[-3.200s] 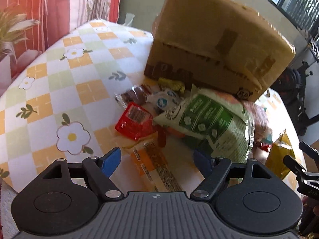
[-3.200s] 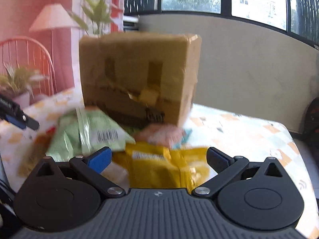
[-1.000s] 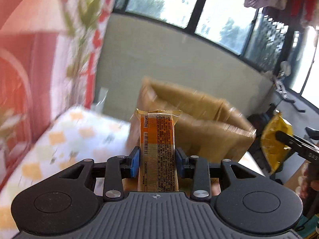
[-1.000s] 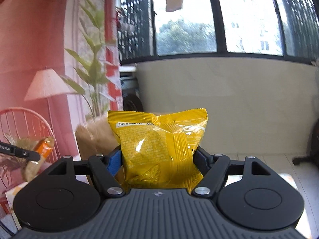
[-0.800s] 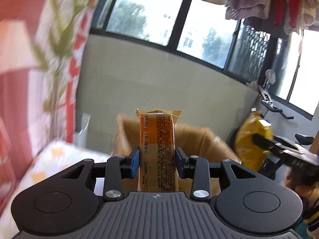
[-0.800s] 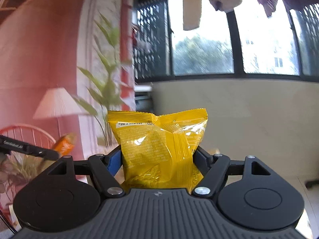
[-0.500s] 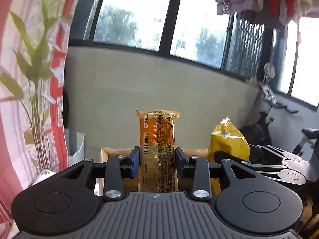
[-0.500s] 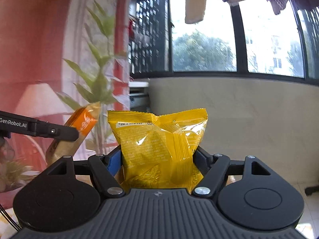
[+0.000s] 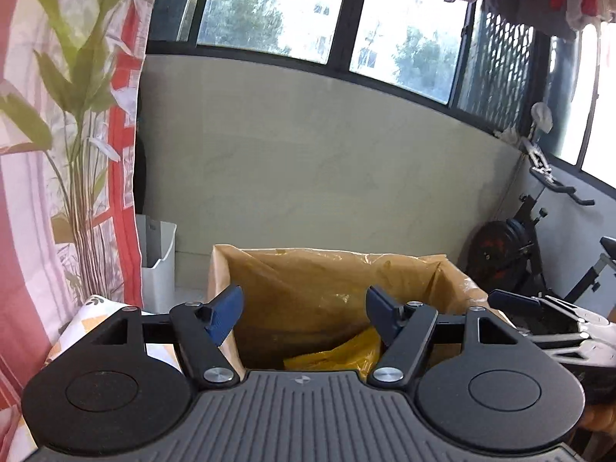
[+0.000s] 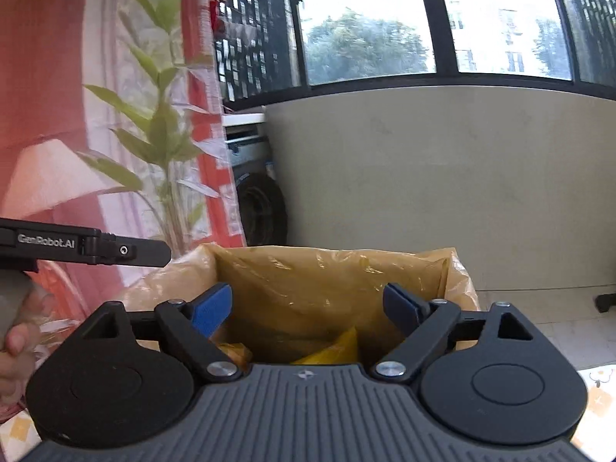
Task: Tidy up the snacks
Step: 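Return both tools to the pile and grasp a red candy with the right tool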
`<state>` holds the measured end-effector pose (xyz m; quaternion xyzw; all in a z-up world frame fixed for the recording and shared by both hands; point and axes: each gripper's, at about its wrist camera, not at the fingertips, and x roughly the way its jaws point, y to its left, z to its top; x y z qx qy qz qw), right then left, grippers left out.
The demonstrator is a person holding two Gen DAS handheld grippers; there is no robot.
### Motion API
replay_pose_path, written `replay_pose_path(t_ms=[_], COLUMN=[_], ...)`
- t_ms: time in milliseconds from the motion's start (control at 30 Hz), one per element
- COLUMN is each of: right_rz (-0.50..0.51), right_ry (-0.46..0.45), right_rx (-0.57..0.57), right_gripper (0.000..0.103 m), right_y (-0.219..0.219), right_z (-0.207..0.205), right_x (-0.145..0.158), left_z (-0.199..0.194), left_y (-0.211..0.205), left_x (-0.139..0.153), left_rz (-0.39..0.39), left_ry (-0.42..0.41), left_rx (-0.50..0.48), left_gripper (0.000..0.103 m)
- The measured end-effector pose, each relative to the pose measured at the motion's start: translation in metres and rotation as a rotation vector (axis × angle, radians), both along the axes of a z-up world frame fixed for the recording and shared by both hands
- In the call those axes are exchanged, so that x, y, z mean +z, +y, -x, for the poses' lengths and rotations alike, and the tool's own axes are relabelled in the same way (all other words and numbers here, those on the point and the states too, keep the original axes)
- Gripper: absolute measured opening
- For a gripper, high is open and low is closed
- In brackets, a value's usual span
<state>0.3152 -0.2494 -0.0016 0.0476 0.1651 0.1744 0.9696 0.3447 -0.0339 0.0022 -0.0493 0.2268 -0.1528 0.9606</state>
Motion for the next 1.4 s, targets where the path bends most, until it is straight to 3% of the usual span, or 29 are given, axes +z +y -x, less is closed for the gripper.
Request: replay_pose_path(t_ms=[133, 267, 400, 533, 667, 867, 1033, 1233, 1400], right_rz=[-0.002, 0.02, 0.05, 0.068, 0.097, 0.113, 0.192, 0.128, 0.153], right_ry=[-0.035, -0.038, -0.022, 0.034, 0.103, 0.231, 0.32, 0.38, 0.408], right_rx=[0.065, 0.095, 0.1, 0.105, 0.079, 0.024, -0.035, -0.091, -0.094], right_gripper=[0.086, 0.077, 0.073, 0.07, 0.069, 0.069, 0.069, 0.069, 0.069], right_y=[-0.016, -0.033, -0.043, -0.047, -0.052, -0.065, -0.071, -0.079, -0.069], right_z=[0.031, 0.064, 0.098, 0.12, 0.137, 0.156, 0.159, 0.146, 0.138], right_x=[0.002, -0.007, -0.026, -0.053, -0.086, -0.129, -0.158, -0.176, -0.187], left_z=[0.035, 0.075, 0.11, 0.13, 0.141, 0.144, 0.137, 0.14, 0.141], left_y=[0.02, 0.045, 0.068, 0.084, 0.088, 0.094, 0.089, 0.082, 0.08], left_x=[0.006, 0.002, -0.016, -0.051, -0.089, -0.132, -0.145, -0.154, -0.158], left_rz=[-0.02, -0.008, 0.03, 0.064, 0.053, 0.029, 0.019, 0.0, -0.009], left_ry=[-0.016, -0.017, -0.005, 0.06, 0.141, 0.248, 0.28, 0.303, 0.319], left_rx=[0.004, 0.018, 0.059, 0.119, 0.181, 0.225, 0.201, 0.19, 0.185], left_gripper=[0.073, 0.072, 0.072, 0.071, 0.064, 0.063, 0.063, 0.063, 0.063])
